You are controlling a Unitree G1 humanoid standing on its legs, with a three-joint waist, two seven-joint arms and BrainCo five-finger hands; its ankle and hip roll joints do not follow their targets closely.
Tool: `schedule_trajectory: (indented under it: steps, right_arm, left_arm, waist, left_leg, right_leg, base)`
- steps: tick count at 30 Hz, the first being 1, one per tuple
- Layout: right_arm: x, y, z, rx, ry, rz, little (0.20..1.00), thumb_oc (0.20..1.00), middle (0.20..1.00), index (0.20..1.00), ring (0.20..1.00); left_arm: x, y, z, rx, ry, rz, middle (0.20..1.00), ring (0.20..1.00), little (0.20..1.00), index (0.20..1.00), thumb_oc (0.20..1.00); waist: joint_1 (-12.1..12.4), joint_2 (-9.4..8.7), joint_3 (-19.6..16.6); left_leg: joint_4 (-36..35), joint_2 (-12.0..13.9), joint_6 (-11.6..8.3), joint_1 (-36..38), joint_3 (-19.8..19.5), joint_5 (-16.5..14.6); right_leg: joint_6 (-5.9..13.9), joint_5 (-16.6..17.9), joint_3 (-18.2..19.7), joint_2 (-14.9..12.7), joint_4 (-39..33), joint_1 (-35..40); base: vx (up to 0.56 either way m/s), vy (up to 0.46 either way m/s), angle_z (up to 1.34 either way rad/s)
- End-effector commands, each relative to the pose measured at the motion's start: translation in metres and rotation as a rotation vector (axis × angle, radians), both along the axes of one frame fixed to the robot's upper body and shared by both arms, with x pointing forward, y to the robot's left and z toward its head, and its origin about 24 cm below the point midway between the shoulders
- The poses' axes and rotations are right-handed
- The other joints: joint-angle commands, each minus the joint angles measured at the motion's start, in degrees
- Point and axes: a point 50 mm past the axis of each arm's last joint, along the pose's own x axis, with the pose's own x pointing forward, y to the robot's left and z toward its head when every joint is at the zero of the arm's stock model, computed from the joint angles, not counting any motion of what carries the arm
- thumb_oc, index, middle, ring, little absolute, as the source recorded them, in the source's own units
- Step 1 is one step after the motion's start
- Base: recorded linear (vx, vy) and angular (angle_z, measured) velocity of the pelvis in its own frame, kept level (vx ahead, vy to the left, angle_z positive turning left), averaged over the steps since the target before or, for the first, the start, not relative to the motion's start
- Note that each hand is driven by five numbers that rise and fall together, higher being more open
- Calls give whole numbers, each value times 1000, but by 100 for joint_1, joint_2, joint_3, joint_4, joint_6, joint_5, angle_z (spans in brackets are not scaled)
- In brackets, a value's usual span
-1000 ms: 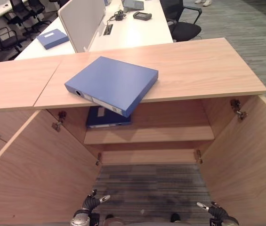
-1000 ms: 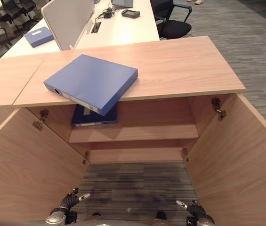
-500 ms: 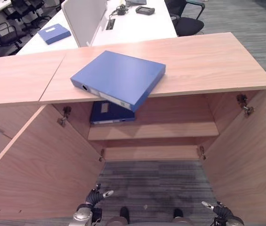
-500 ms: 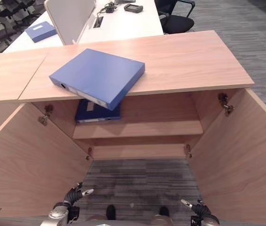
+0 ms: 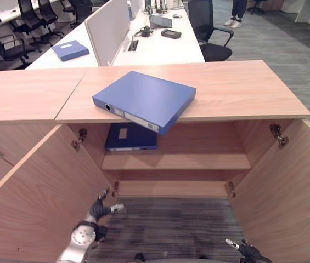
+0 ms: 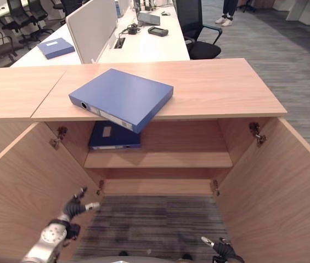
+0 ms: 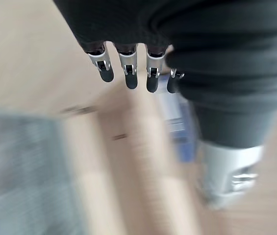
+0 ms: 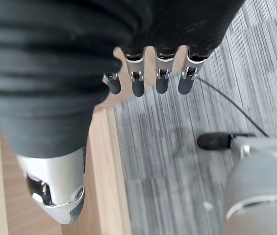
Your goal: Put the empty folder in the office cabinet
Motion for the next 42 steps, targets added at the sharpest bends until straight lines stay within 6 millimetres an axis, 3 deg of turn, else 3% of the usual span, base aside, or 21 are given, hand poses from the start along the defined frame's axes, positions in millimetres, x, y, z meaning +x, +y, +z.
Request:
schedule_trajectory:
  steps: [1, 3, 5, 8, 10, 19, 23, 42]
  right_arm:
    - [27, 1, 7, -36, -91, 8, 1000, 1000, 1000, 1000, 1000]
    - [20, 6, 4, -32, -74, 10, 1000, 1000, 1000, 1000, 1000]
    - [18, 7, 3, -31, -68, 11, 1000, 1000, 1000, 1000, 1000]
    - [12, 15, -2, -2, -42, 27, 1000, 1000, 1000, 1000, 1000]
    - [12, 16, -2, 1, -38, 41, 1000, 1000, 1000, 1000, 1000]
    - [7, 14, -3, -6, -22, 60, 1000, 1000, 1000, 1000, 1000]
    - [7, 12, -2, -14, -19, 65, 1000, 1000, 1000, 1000, 1000]
    - [7, 3, 0, -55, -4, 44, 1000, 1000, 1000, 1000, 1000]
  left_arm:
    - [25, 20, 34, 253, -228, 51, 1000, 1000, 1000, 1000, 1000]
    - [31, 20, 64, 382, -395, 41, 1000, 1000, 1000, 1000, 1000]
    - [34, 20, 73, 438, -440, 30, 1000, 1000, 1000, 1000, 1000]
    - [47, 20, 130, 724, -666, -59, 1000, 1000, 1000, 1000, 1000]
    - [54, 17, 150, 817, -746, -100, 1000, 1000, 1000, 1000, 1000]
    - [69, -2, 201, 1030, -949, -238, 1000, 1000, 1000, 1000, 1000]
    - [77, -13, 210, 1081, -984, -308, 1000, 1000, 1000, 1000, 1000]
    - [115, -47, 194, 1115, -916, -447, 1000, 1000, 1000, 1000, 1000]
  waist:
    - [60, -54, 259]
    - [65, -94, 240]
    - [58, -97, 230]
    - [40, -111, 201]
    - [20, -105, 183]
    - [-102, -26, 117]
    - [-169, 20, 113]
    - [-453, 128, 87]
  left_leg:
    - [67, -10, -123, 105, -163, -505]
    - [67, -4, -131, 95, -136, -476]
    - [67, -4, -134, 105, -126, -487]
    - [67, -4, -150, 140, -105, -528]
    - [67, 5, -160, 177, -100, -604]
    - [67, 14, -175, 245, -29, -636]
    - [67, 12, -178, 261, -11, -637]
    - [67, 20, -155, 301, 135, -658]
  right_leg:
    - [117, -544, -41, 162, 82, 253]
    - [124, -497, -42, 158, 72, 239]
    - [127, -498, -39, 161, 66, 243]
    - [146, -508, -12, 171, 55, 263]
    - [160, -567, 1, 179, 56, 291]
    - [188, -568, 35, 179, 52, 310]
    - [199, -556, 55, 185, 52, 309]
    - [241, -552, 182, 190, 51, 262]
  base:
    - [0, 0, 0]
    - [7, -8, 2]
    - [6, -5, -2]
    - [7, -8, -1]
    - [46, -5, -1]
    - [7, 5, -7]
    - [0, 0, 0]
    - [1, 5, -4]
